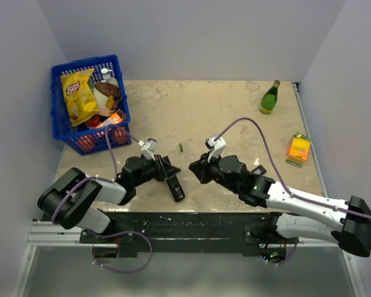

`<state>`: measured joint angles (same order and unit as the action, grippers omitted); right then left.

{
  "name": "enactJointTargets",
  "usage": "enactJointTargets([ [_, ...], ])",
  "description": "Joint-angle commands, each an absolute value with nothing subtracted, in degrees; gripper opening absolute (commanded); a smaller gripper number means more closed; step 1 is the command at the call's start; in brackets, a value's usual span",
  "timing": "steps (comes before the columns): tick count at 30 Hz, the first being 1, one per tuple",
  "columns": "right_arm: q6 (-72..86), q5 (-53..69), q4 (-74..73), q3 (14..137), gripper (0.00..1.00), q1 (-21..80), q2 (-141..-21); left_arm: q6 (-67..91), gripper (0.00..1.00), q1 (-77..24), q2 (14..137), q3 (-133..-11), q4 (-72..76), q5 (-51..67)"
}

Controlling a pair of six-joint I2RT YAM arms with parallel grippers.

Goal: Load the batteries into the remote control

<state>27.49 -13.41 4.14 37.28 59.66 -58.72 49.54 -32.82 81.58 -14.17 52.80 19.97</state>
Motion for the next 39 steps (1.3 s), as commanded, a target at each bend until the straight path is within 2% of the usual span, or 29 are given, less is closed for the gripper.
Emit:
enactJointTargets([
  [1, 28.1, -12.8, 5.4, 37.0, 0.0, 59.5, -57.4, 49.8, 0.24, -33.0, 85.8, -10.4, 66.6, 16.3],
  [5, 28.0, -12.3, 5.4, 37.0, 0.0, 59.5, -57.8, 49.4, 0.3, -33.1, 89.2, -8.8, 70.0, 15.9],
  [8, 27.6, -12.4, 5.0, 37.1, 0.0, 59.5, -57.7, 48.3, 0.4, -33.0, 89.9, -8.6, 70.1, 15.5],
  [14, 26.8, -12.6, 4.2, 37.4, 0.0, 59.5, -57.4, 44.0, 0.75, -32.6, 84.3, -9.0, 60.9, 10.9],
  [15, 26.7, -12.5, 4.1, 37.4, 0.0, 59.5, -57.4, 43.2, 0.83, -32.6, 82.8, -9.4, 54.9, 8.3],
  [17, 26.6, -12.5, 4.0, 37.4, 0.0, 59.5, -57.5, 40.5, 0.9, -32.6, 78.6, -10.6, 49.1, 5.6],
  [18, 26.5, -12.6, 4.1, 37.4, 0.0, 59.5, -57.5, 39.9, 0.99, -32.6, 77.0, -10.9, 43.9, 2.8],
  [24, 26.0, -12.3, 3.7, 38.6, 0.0, 59.4, -58.6, 36.5, 1.0, -32.7, 66.2, -12.6, 26.9, -5.8],
  [30, 26.6, -9.6, 2.0, 41.0, 0.0, 58.3, -59.1, 33.5, 1.0, -32.7, 56.3, -13.1, 16.5, -9.3],
  [32, 27.7, -5.0, 1.8, 41.6, 0.0, 56.4, -58.9, 30.3, 1.0, -32.8, 52.4, -13.5, 14.5, -8.5],
  [39, 24.5, 13.1, -5.0, 50.5, 0.0, 50.2, -58.6, 20.2, 1.0, -33.0, 44.0, -18.1, 21.3, 10.1],
])
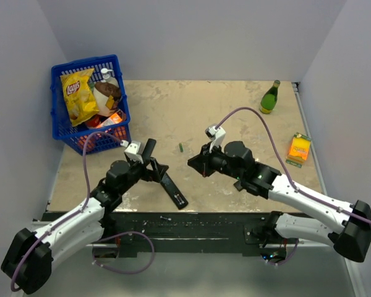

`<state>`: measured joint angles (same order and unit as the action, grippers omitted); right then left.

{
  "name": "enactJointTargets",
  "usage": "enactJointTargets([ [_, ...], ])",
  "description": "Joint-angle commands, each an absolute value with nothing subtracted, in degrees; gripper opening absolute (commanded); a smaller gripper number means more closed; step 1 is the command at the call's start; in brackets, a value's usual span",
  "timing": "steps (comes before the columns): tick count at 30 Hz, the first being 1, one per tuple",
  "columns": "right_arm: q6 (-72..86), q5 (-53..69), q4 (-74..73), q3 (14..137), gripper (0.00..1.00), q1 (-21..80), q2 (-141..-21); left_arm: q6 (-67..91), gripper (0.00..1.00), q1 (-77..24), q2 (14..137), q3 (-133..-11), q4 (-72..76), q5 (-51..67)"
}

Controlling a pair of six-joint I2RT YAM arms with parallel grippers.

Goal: Load the batteries into the remote control

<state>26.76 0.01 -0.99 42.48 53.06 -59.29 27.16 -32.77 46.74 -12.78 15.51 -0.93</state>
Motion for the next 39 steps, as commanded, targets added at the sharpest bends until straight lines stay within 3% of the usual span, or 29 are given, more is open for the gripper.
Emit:
enactJointTargets([
  [1, 24.0, 15.0, -6.1, 51.8, 0.0, 49.4, -58.7, 20.3, 1.0, -33.0, 44.0, -19.3, 21.4, 10.6],
  [10, 24.5, 37.2, -10.2, 60.1, 0.0, 39.7, -61.4, -3.7, 1.0, -33.0, 49.7, -35.8, 15.8, 32.6],
  [22, 23.0, 52.7, -8.3, 62.2, 0.0, 38.8, -65.7, -41.6, 0.97, -33.0, 54.9, -47.4, -10.8, 56.8],
  [29, 23.1, 58.4, -7.1, 62.8, 0.0, 38.9, -67.4, -37.8, 0.95, -33.2, 55.4, -45.6, -3.4, 61.0],
  [39, 28.6, 62.3, 1.1, 60.9, 0.0, 38.9, -70.0, -30.6, 0.82, -34.5, 56.4, -44.3, 7.5, 65.2],
])
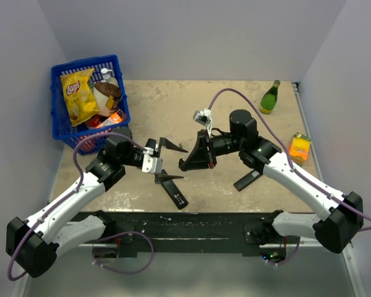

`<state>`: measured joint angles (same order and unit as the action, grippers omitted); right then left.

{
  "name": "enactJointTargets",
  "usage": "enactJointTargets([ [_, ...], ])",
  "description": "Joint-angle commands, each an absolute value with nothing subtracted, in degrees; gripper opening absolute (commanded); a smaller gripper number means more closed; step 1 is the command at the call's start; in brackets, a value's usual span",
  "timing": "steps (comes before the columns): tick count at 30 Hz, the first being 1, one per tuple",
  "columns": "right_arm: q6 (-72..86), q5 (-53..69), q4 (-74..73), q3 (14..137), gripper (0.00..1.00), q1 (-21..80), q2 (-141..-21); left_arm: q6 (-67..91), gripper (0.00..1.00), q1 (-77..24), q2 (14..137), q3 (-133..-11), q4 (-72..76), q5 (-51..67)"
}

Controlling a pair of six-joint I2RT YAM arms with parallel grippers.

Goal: Load the batteries into the remote control

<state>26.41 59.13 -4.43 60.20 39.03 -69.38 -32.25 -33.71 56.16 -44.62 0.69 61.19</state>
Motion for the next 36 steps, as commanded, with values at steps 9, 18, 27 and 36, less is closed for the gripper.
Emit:
enactJointTargets([
  [9, 30.1, 64.3, 3.5, 60.8, 0.0, 39.0, -72.1, -31.5, 0.46, -35.1, 58.2, -44.1, 5.5, 66.2],
  [18, 28.7, 64.9, 1.9, 61.3, 0.0, 38.9, -73.0, -33.2, 0.11, -35.1, 58.5, -44.6, 3.1, 65.9],
  [27, 17.6, 42.2, -15.6, 68.5, 0.51, 38.8, -69.6, -19.8, 0.01, -35.0, 56.4, -41.9, 11.1, 55.6],
  [36, 23.0, 9.7, -10.0, 61.6, 0.59, 45.8, -61.3, 3.7, 0.04, -35.1, 54.9, -37.5, 21.0, 33.6],
])
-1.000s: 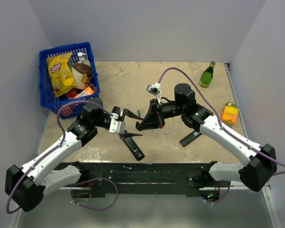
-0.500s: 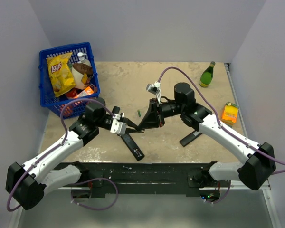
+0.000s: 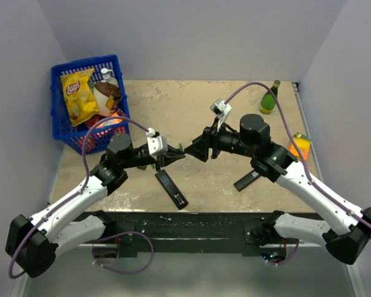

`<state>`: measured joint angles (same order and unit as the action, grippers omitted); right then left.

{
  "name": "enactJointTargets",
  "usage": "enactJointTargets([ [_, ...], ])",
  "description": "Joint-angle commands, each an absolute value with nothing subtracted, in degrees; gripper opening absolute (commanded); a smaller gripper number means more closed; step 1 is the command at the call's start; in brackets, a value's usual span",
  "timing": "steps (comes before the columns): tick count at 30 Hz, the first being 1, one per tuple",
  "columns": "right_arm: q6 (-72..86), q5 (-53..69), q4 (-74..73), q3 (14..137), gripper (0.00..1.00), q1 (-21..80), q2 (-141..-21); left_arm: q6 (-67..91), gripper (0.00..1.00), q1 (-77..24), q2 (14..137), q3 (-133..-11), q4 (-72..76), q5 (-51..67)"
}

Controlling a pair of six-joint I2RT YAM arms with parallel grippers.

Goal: Load the batteries into the remote control

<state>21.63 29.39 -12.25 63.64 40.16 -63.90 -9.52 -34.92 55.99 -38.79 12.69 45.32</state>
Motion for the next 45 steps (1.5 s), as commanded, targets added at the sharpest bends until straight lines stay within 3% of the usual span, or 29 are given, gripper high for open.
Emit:
enactJointTargets([
  [1, 23.0, 5.9, -10.4, 61.6, 0.59, 47.5, -61.1, 4.7, 0.04, -35.2, 55.0, -36.8, 21.5, 32.8],
  [10, 26.2, -4.3, -4.8, 59.5, 0.48, 52.5, -61.0, 7.8, 0.03, -36.2, 55.7, -35.5, 22.8, 28.4],
  [25, 24.7, -4.0, -2.7, 63.7, 0.45, 54.1, -67.5, 6.2, 0.01, -37.4, 57.4, -37.0, 20.9, 29.0],
  [30, 24.5, -3.7, -4.0, 64.3, 0.33, 54.2, -68.6, 5.9, 0.01, -37.5, 57.0, -37.2, 21.0, 28.2],
  [34, 23.9, -2.6, -4.6, 64.4, 0.3, 54.1, -69.8, 5.9, 0.01, -37.6, 57.0, -37.3, 20.9, 28.6],
  [45, 22.9, -0.2, -10.0, 65.6, 0.32, 54.6, -70.8, 6.4, 0.0, -37.6, 57.1, -38.5, 18.3, 23.2],
])
